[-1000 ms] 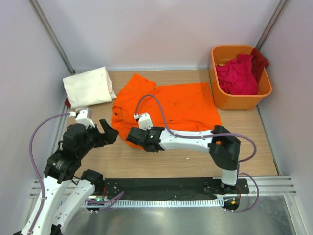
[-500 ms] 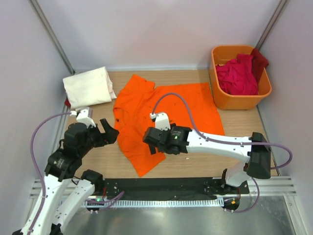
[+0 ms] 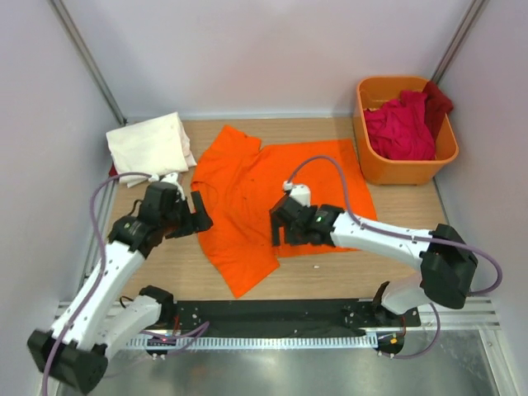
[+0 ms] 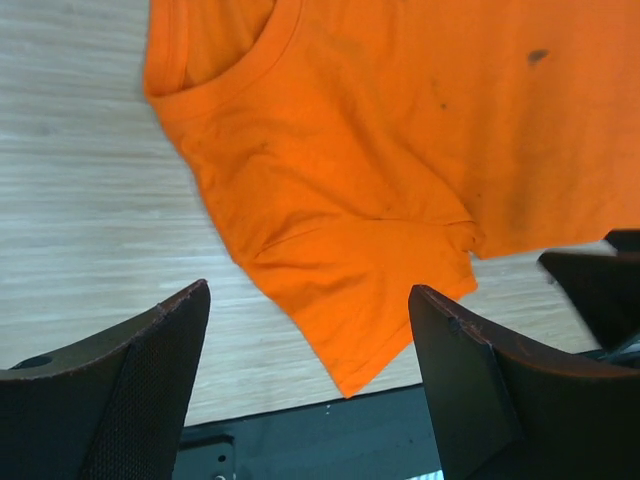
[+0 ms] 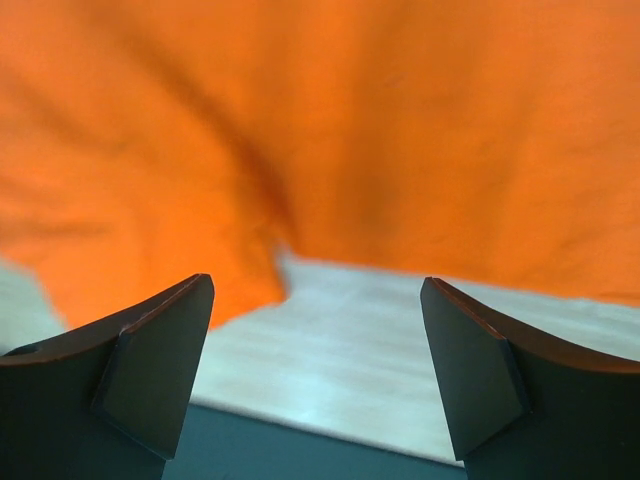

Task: Fold and stack the t-shirts
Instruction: Flatten the tshirt out

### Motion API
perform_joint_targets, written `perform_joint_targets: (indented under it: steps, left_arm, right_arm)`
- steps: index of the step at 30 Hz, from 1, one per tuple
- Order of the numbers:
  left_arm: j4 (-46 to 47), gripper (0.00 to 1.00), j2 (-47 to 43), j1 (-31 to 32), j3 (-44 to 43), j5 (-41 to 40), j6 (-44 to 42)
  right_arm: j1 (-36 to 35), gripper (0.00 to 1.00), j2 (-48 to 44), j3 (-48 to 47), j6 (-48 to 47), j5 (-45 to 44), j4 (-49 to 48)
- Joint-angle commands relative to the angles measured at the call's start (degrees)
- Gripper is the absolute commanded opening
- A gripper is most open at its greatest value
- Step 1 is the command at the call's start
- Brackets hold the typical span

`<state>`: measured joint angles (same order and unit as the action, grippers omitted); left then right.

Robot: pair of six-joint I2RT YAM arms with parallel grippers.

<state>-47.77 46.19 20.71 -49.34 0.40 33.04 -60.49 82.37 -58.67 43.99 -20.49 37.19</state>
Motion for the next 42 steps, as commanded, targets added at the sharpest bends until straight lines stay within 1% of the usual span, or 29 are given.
perform_joint_targets:
  steps: [1, 5, 6, 7, 9, 10, 12, 13, 14, 16, 17, 19, 22, 23, 24, 27, 30, 33, 35, 37, 38, 39, 40, 42]
  left_arm:
    - [6.08, 0.81, 7.84, 0.82, -1.55, 2.23, 2.99]
    - [15.49, 0.81, 16.89, 2.14, -0.76, 2.93, 6.41]
    - [18.99, 0.81, 18.91, 2.23, -0.41, 3.37, 7.21]
    - [20.33, 0.81, 23.72, 2.32, -0.49, 3.20, 7.83]
    - [23.75, 0.80, 28.40, 2.84, -0.84, 2.68, 9.24]
    - [24.56, 0.79, 32.17, 3.11, -1.02, 1.89, 9.59]
    - [26.40, 0.79, 35.97, 3.72, -1.37, 0.21, 10.29]
    - [26.85, 0.79, 39.38, 3.72, -1.54, 0.12, 10.47]
    - [27.20, 0.79, 40.63, 3.81, -1.63, 0.12, 10.82]
    - [27.38, 0.79, 43.52, 3.90, -1.46, 0.04, 11.08]
    - [27.29, 0.79, 44.06, 3.90, -1.37, -0.05, 11.00]
    - [23.79, 0.79, 44.77, 3.81, -1.81, -3.12, 9.86]
    - [18.34, 0.81, 43.20, 3.20, -1.64, -7.34, 9.15]
    - [16.06, 0.82, 41.89, 2.24, -1.37, -7.78, 8.63]
    - [14.91, 0.82, 41.52, 1.71, -1.37, -7.79, 8.62]
    - [9.90, 0.84, 40.29, -0.84, -1.46, -7.61, 6.60]
    - [8.23, 0.85, 38.98, -1.28, -0.93, -6.65, 7.65]
    - [4.72, 0.86, 38.18, -1.81, -1.37, -10.06, 7.04]
    - [3.30, 0.86, 37.83, -1.90, -1.99, -10.78, 7.04]
    - [2.33, 0.87, 37.13, -1.90, -1.73, -11.38, 7.22]
    - [1.89, 0.87, 36.69, -1.90, -1.55, -11.91, 7.48]
    - [1.54, 0.86, 36.16, -1.90, -1.29, -11.40, 7.74]
    - [1.28, 0.84, 35.55, -1.90, -1.37, -10.69, 7.83]
    - [-1.00, 0.82, 31.61, -0.77, -1.90, -10.86, 8.88]
  right_arm:
    - [9.59, 0.91, -2.13, 2.87, -4.60, 5.91, -8.36]
    - [16.88, 0.92, -0.11, -0.73, -9.61, 4.67, -6.69]
    - [18.37, 0.92, 0.25, -1.09, -11.45, 5.37, -7.39]
    - [21.78, 0.92, 1.29, -1.53, -12.42, 6.24, -7.83]
    - [25.23, 0.93, 2.70, -3.28, -15.49, 7.65, -8.71]
    - [28.38, 0.93, 3.84, -4.16, -16.64, 8.35, -8.89]
    - [31.12, 0.92, 7.53, -6.97, -18.14, 9.94, -9.41]
    - [33.05, 0.93, 8.85, -8.63, -19.37, 10.38, -9.33]
    - [33.85, 0.93, 11.39, -9.08, -19.73, 10.82, -9.94]
    - [34.99, 0.93, 13.16, -8.74, -20.08, 11.61, -10.99]
    - [35.87, 0.92, 14.56, -8.04, -19.91, 12.22, -12.48]
    - [36.23, 0.93, 15.28, -5.15, -19.47, 12.84, -13.89]
    - [36.49, 0.92, 15.02, 0.03, -18.77, 12.67, -16.44]
    - [36.49, 0.92, 14.14, 2.84, -18.24, 12.23, -17.32]
    - [36.49, 0.92, 13.61, 2.86, -17.71, 12.23, -17.67]
    - [36.49, 0.92, 11.59, 8.21, -15.52, 10.65, -18.64]
    - [36.49, 0.93, 8.61, 12.78, -12.88, 10.47, -18.38]
    - [36.41, 0.92, 3.95, 17.27, -9.90, 11.35, -18.29]
    - [36.41, 0.93, 0.62, 20.17, -9.10, 11.96, -18.64]
    - [36.41, 0.93, -0.89, 21.23, -9.79, 11.27, -18.82]
    - [36.41, 0.93, -1.33, 20.71, -10.41, 10.48, -17.43]
    - [36.41, 0.93, -1.33, 19.75, -11.28, 9.08, -16.54]
    - [36.41, 0.93, -1.42, 17.74, -13.21, 8.98, -15.75]
    - [36.41, 0.93, -2.03, 15.45, -14.97, 9.15, -14.26]
